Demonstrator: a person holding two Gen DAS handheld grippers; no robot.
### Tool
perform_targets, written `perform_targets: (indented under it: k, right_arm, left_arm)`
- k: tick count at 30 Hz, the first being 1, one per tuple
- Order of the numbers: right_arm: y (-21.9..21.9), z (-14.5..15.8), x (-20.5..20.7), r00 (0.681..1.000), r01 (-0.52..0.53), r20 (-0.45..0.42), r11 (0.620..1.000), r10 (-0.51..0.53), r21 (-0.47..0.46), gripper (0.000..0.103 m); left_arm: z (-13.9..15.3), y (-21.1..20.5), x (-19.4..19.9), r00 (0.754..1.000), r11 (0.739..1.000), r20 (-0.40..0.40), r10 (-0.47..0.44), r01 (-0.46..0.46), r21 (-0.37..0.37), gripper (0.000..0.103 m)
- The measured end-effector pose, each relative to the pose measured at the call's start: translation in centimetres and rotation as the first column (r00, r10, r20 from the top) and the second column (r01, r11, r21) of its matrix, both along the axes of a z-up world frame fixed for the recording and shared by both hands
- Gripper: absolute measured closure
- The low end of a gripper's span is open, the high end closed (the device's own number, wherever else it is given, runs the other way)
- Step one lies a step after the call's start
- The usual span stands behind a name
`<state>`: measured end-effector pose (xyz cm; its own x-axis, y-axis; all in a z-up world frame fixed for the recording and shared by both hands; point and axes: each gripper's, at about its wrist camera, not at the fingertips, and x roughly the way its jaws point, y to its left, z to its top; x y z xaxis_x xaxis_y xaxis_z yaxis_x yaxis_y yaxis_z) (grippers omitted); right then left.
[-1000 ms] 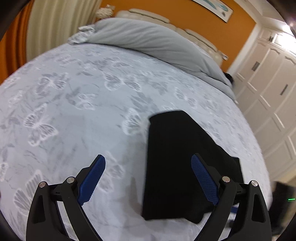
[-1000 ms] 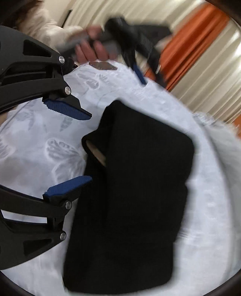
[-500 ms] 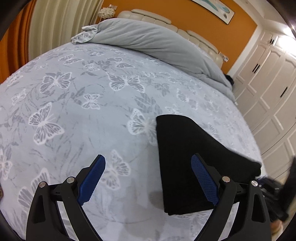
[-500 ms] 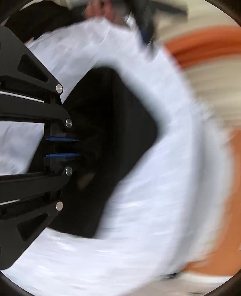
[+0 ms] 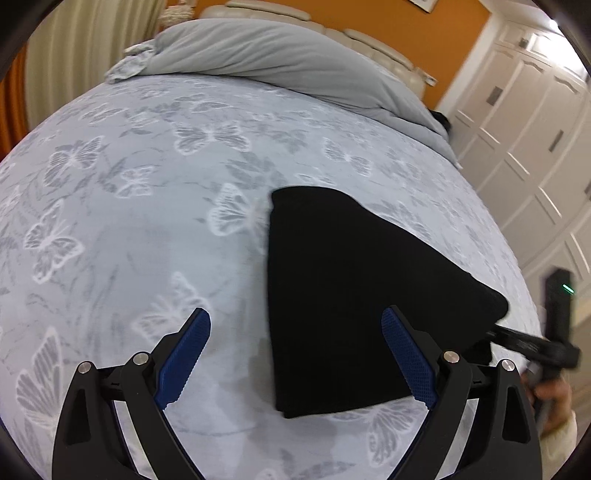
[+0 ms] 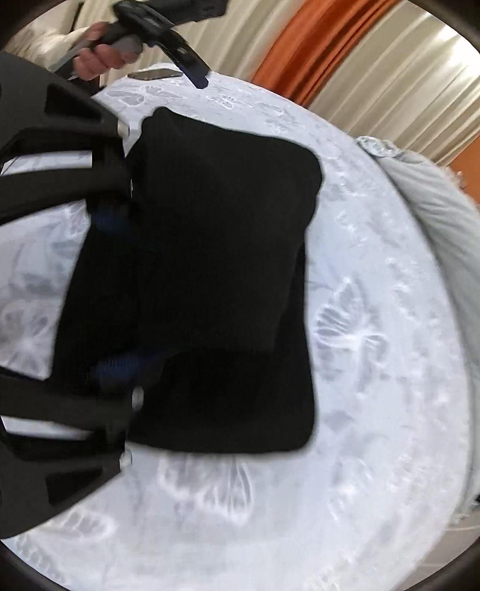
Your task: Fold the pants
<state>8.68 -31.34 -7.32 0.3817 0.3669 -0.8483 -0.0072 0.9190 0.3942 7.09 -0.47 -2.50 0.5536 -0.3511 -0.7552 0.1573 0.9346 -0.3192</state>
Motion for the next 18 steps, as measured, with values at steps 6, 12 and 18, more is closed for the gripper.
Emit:
perform_targets:
  k: [6, 12, 18]
  right_arm:
    - [5.0, 4.5, 0.5, 0.973, -0.100, 0.209, 0.995, 0.100, -0.012, 0.093]
    - [6.1, 8.3, -2.8, 0.902, -0.093, 0.367, 0.934, 0.225, -0.345, 0.090]
    - [-3.0, 2.3, -1.8, 0.990, 0.103, 0.124, 0.963, -0.074, -0.248, 0.084]
  left_arm:
    - [-0.1, -0.6, -0.2, 1.000, 1.000, 0.001, -0.029, 0.029, 0.011, 0.011]
    - [0.3, 1.2, 0.0, 1.000, 1.000, -0.001, 0.028, -0.028, -0.013, 0.011]
    - [-0.5, 1.7, 0.6, 0.998, 0.998, -0.037, 0.056, -0.055, 0.028, 0.011]
